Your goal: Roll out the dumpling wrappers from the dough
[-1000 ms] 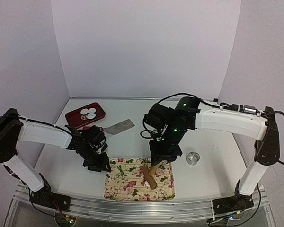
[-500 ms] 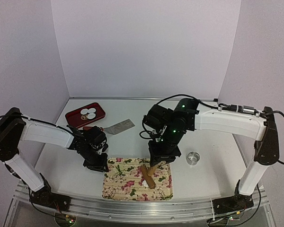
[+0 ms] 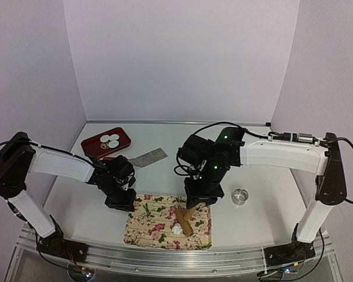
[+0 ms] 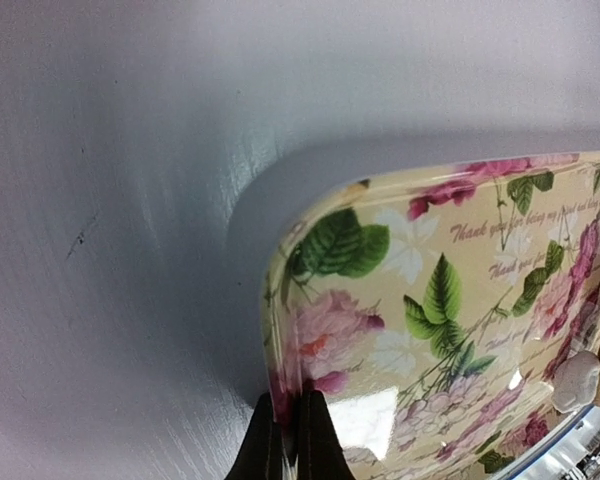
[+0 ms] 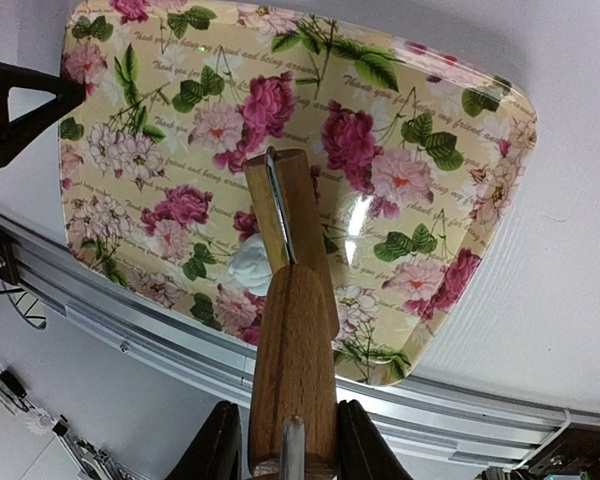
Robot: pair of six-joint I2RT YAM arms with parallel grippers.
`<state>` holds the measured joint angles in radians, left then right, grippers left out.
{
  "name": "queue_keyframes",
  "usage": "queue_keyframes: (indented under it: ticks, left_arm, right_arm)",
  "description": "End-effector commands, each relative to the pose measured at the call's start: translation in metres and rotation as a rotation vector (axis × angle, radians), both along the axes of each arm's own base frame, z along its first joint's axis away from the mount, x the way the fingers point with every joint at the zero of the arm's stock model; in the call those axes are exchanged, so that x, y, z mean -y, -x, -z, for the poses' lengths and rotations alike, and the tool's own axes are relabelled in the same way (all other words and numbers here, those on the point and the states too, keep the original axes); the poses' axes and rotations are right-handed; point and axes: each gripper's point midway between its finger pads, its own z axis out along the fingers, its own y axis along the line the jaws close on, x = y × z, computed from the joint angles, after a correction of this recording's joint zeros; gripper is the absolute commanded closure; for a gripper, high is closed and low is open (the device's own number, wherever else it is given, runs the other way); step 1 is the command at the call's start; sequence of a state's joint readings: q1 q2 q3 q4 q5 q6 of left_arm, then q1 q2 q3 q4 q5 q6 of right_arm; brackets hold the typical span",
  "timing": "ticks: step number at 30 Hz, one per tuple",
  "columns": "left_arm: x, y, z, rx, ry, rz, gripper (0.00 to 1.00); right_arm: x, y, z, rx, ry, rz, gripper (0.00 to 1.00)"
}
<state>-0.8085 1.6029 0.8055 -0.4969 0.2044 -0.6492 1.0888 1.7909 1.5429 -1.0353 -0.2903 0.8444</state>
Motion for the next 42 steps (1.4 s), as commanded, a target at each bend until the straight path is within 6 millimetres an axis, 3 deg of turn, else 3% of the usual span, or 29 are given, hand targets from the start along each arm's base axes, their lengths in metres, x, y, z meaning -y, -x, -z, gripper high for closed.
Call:
queue_keyframes:
  ticks: [1,9,11,24,42]
  left_arm:
    - [-0.007,-0.017,0.002,0.082,-0.080,0.039,1.00]
    - [-0.005,-0.026,0.010,0.104,-0.124,0.115,1.00]
    - [-0.004,-0.028,0.010,0.107,-0.124,0.119,1.00]
    - [-0.002,-0.031,0.016,0.101,-0.143,0.123,1.00]
    - [-0.002,-0.036,0.017,0.101,-0.165,0.113,1.00]
  right_arm:
    - [0.002,-0.006,-0.038,0.060,-0.148,0.032,1.00]
    - [-0.007,-0.015,-0.077,0.035,-0.488,0.051,1.00]
    - [-0.008,-0.016,-0.076,0.015,-0.534,0.054,1.00]
    - [0.000,-0.006,-0.029,-0.088,-0.546,0.091,1.00]
    - [0.019,-0.010,0.005,-0.109,-0.458,0.156,1.00]
